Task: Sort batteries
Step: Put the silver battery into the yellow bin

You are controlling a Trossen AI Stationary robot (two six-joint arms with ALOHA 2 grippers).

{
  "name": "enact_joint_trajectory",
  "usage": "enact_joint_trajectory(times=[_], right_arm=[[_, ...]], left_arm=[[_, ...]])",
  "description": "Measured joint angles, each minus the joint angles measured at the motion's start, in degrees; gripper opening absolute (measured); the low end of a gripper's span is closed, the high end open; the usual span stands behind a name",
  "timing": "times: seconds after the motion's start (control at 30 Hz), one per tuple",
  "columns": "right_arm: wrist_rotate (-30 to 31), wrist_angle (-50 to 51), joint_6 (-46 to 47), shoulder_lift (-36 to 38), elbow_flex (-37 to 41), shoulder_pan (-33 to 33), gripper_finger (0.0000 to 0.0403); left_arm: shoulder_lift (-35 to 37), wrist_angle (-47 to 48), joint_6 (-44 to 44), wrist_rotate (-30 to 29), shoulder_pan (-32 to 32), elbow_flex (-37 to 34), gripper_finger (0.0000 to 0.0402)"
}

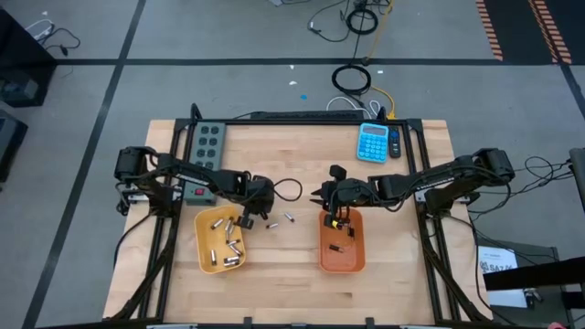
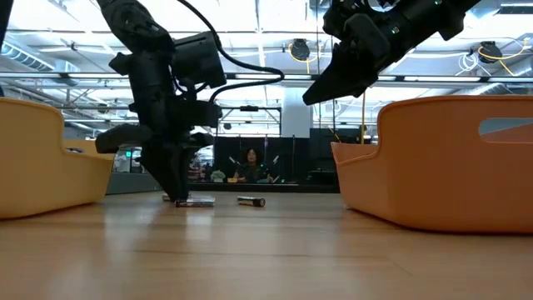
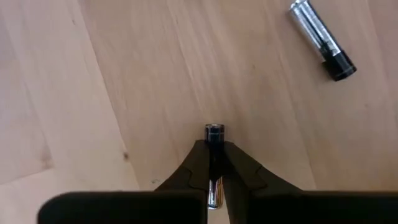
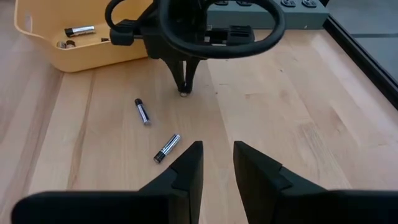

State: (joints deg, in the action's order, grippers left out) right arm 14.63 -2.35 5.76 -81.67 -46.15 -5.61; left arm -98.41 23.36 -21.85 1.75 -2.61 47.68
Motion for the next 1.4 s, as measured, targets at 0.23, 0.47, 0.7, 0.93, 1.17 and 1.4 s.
enact_joint_trajectory(times=[0.23,0.47,0.7,0.93,1.17,1.4], right_arm=[[0.00,0.00,-0.04,0.00,0.00,-0.11,0.0079],[0.02,0.03,-0.09,0.00,0.00,-0.13,0.0079],[0.02,0.52,-0.20,0.00,0.00,-0.13,0.0079],[0.00,0.83,-0.42,0.00,0.00,-0.13,0.0079],[-3.06,0.81,0.26,0.00,0.00,-0.16,0.0079],[-3.03,0.72,0.61,0.00,0.00,-0.52,0.0079]], left_arm=[[1.96,0.12,0.33,-2.16,0.21,0.25,0.0023],[6.58,3.95,0.55,-3.77,0.02,2.56,0.0023],[9.96,12.24,3.83,1.37,0.01,6.75,0.0023],[18.02,24.55,19.81,19.17,1.42,10.94,0.0022],[21.79,31.00,30.51,11.66,9.76,2.24,0.0022],[22.28,22.70,42.45,5.25,15.68,-4.64,0.0050]])
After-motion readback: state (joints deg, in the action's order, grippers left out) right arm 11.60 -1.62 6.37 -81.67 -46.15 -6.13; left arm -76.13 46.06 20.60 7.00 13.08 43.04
